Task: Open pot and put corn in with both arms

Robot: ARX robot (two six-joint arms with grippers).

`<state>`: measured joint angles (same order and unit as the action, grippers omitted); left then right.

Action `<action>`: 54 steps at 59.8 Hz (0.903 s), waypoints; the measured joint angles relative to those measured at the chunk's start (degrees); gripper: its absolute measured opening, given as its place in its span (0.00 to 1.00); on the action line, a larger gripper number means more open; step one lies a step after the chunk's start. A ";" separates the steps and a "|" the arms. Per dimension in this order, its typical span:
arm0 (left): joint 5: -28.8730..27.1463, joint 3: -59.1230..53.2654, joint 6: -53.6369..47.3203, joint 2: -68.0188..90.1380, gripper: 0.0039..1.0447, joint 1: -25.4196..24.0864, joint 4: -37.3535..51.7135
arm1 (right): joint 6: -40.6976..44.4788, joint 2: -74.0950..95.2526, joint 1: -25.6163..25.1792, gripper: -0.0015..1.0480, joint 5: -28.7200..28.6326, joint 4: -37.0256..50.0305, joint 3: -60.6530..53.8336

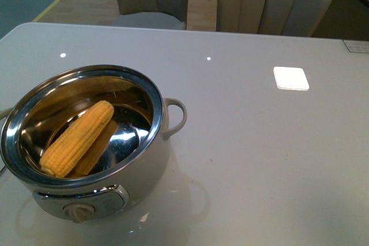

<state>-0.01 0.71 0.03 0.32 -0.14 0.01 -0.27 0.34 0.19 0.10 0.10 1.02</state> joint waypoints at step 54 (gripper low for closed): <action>0.00 0.00 0.00 0.00 0.94 0.00 0.00 | 0.00 0.00 0.00 0.92 0.00 0.00 0.00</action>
<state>-0.01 0.71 0.03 0.32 -0.14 0.01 -0.27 0.34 0.19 0.10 0.10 1.02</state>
